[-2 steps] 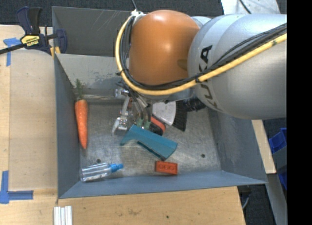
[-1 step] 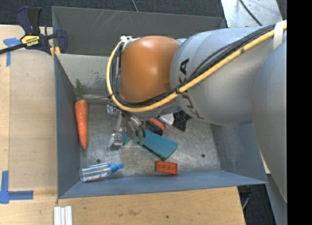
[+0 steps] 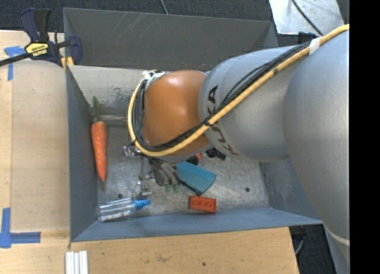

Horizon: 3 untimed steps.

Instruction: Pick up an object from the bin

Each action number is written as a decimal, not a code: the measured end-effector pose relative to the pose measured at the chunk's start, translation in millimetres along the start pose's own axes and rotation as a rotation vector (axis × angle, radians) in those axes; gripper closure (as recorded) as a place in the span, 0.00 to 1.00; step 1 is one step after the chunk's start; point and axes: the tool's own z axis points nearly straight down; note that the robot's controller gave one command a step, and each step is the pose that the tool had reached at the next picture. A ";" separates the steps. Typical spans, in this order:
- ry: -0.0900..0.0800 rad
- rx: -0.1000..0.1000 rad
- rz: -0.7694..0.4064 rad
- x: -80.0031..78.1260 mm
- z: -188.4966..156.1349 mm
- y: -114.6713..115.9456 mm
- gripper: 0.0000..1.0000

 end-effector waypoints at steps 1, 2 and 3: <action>0.002 0.001 -0.073 6.0 38.5 -0.7 0.00; 0.005 0.001 -0.179 7.0 65.6 -16.0 1.00; 0.005 0.001 -0.179 7.0 65.6 -16.0 1.00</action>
Offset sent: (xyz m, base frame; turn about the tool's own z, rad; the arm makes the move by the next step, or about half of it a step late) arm -0.0059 -0.0158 -0.0656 -0.1800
